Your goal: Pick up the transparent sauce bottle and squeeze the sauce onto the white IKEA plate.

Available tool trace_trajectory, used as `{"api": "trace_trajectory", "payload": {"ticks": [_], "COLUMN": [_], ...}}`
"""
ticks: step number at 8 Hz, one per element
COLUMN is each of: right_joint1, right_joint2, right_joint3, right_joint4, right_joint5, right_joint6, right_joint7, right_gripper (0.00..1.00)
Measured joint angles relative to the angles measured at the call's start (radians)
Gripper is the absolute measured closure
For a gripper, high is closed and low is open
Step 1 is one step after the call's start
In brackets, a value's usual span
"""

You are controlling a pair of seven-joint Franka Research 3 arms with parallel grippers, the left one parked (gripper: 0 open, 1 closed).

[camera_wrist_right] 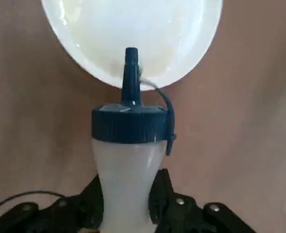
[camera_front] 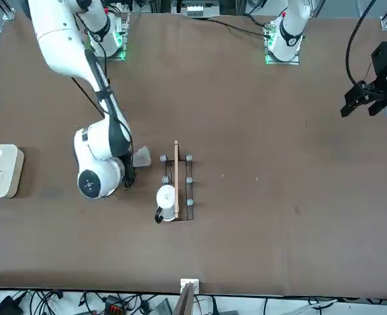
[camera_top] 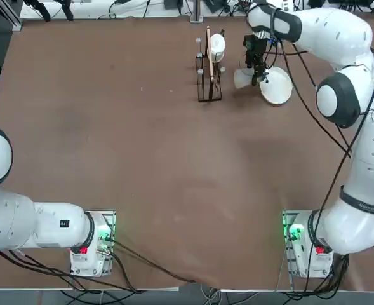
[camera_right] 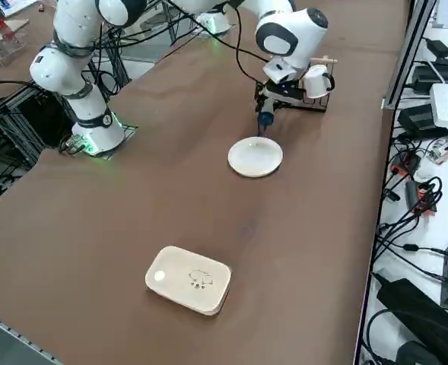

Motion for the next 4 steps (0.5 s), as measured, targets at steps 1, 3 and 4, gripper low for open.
{"api": "trace_trajectory", "payload": {"ticks": [1,3,4], "right_joint1": [-0.014,-0.031,-0.045], "right_joint2": [0.003,0.010,0.014], "right_joint3": [0.000,0.000,0.000], "right_joint4": [-0.001,-0.002,-0.002], "right_joint5": [0.016,0.051,0.083], "right_joint6": [0.009,0.020,0.030], "right_joint7": [-0.021,-0.034,-0.054], "right_gripper": [0.57,0.57,0.57]}}
